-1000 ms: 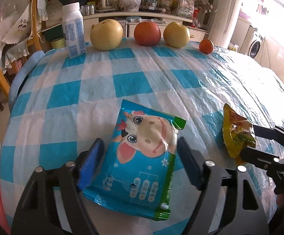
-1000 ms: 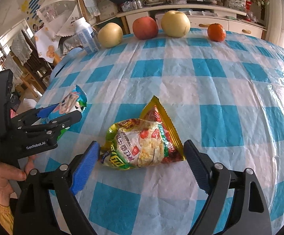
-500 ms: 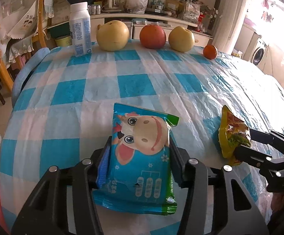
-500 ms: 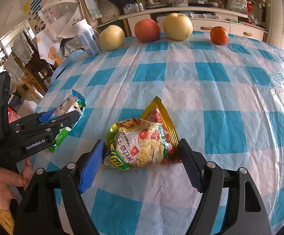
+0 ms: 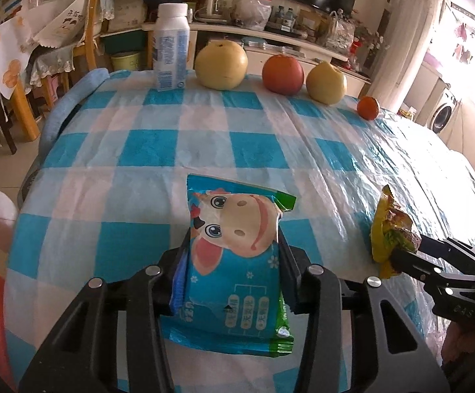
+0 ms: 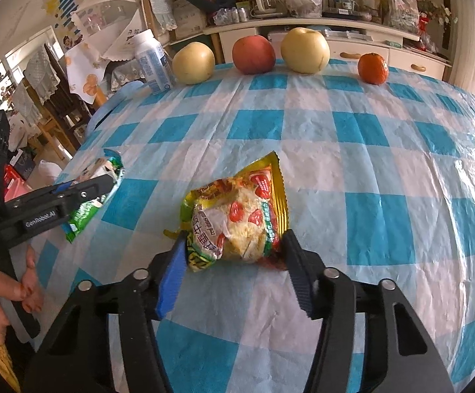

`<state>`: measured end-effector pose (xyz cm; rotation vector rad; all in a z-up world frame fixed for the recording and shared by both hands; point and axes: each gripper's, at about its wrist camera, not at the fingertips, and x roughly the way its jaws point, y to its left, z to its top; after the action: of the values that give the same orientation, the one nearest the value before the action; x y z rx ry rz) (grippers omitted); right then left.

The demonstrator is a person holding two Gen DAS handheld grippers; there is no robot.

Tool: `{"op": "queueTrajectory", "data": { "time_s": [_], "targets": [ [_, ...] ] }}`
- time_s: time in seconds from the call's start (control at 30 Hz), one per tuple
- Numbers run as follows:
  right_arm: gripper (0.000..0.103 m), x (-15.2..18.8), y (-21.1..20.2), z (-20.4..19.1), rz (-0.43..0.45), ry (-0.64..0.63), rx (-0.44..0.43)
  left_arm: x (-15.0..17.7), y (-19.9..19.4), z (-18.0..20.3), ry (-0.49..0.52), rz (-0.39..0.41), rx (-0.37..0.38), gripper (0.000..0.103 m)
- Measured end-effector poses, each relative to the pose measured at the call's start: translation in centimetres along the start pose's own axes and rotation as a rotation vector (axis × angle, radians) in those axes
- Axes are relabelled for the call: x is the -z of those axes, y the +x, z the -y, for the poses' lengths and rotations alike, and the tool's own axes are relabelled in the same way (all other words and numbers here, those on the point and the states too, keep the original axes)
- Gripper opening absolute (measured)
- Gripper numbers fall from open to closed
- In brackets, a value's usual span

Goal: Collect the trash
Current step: 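Grasp the yellow chip bag with the right tool while the left tool holds the packet, then carry the packet and chip bag over the pink bucket and open both tools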

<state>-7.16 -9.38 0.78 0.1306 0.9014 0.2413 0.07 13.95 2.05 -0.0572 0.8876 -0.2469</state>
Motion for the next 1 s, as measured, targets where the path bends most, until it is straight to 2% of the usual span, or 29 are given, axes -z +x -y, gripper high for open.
{"op": "queueTrajectory", "data": {
  "time_s": [0.5,1.0],
  "targets": [
    [0.043,-0.3,-1.2,-1.2,0.073,-0.040,0.004,0.0,-3.4,-2.5,-0.045,0.072,-0.014,0.046],
    [0.041,-0.1,-3.3,-4.6,0.131,-0.129,-0.025,0.3,-7.0,-4.9,-0.080,0.136,-0.046,0.046]
  ]
}}
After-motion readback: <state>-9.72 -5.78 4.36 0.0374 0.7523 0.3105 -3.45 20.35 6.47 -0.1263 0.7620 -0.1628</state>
